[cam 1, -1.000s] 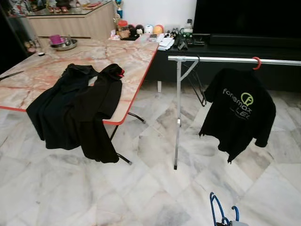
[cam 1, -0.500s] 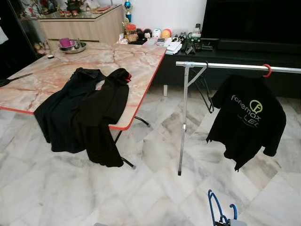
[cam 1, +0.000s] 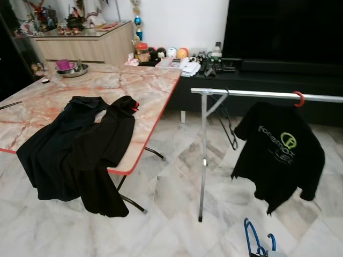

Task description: Hang hanger

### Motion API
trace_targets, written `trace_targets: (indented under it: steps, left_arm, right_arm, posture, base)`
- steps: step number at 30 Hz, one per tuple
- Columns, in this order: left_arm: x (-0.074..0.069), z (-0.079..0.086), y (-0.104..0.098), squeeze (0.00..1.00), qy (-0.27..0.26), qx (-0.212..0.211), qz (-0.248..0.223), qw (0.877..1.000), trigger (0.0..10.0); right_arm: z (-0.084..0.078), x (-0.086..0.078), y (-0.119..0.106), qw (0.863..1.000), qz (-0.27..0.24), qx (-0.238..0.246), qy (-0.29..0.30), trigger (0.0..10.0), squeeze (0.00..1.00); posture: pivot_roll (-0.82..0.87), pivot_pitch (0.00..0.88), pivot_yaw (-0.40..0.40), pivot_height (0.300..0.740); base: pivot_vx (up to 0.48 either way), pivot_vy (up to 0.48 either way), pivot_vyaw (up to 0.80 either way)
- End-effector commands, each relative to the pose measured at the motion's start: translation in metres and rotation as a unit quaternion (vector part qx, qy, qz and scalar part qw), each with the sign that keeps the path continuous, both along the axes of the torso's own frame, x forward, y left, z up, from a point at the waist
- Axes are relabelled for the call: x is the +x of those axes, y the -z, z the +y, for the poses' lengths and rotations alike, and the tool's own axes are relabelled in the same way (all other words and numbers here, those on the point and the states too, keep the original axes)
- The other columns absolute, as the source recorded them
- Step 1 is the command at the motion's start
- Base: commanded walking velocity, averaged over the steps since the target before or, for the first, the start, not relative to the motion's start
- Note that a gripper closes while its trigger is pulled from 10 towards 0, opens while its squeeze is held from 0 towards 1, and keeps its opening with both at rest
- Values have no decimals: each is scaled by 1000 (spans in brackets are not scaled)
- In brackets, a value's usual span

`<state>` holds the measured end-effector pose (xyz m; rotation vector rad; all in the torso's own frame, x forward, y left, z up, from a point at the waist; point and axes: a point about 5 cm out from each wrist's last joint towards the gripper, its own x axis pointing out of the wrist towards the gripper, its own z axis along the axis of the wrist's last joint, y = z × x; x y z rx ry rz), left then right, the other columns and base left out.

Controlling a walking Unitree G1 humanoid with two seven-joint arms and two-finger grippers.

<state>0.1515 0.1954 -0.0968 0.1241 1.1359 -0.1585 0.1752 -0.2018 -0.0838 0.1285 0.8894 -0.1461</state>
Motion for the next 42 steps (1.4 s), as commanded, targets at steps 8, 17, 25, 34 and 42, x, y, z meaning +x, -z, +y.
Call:
trace_targets:
  steps: [8,17,25,34,42]
  left_arm:
    - [5,-5,-1,0,21,4,-6,1000,10000]
    - [3,-6,0,0,21,1,-5,1000,10000]
    - [3,-6,0,0,18,0,-3,1000,10000]
    - [7,-6,-2,0,16,0,-8,1000,10000]
    - [8,-6,-2,0,19,3,-15,1000,10000]
  right_arm:
    - [-5,-9,3,1000,8,0,10,10000,0]
    - [-3,-7,3,1000,4,3,6,10000,0]
    - [-3,-6,2,1000,2,2,7,10000,0]
    - [-4,-4,1,1000,-1,1,10,10000,0]
    - [-7,-6,1,1000,2,-5,29,10000,0]
  posture:
    - [71,23,28,740]
    - [70,42,27,740]
    - [65,55,26,740]
    - [60,58,26,740]
    - [59,65,26,740]
  base:
    - [0,-39,0]
    - [0,-418,0]
    - [0,-433,0]
    - [0,-431,0]
    - [0,-76,0]
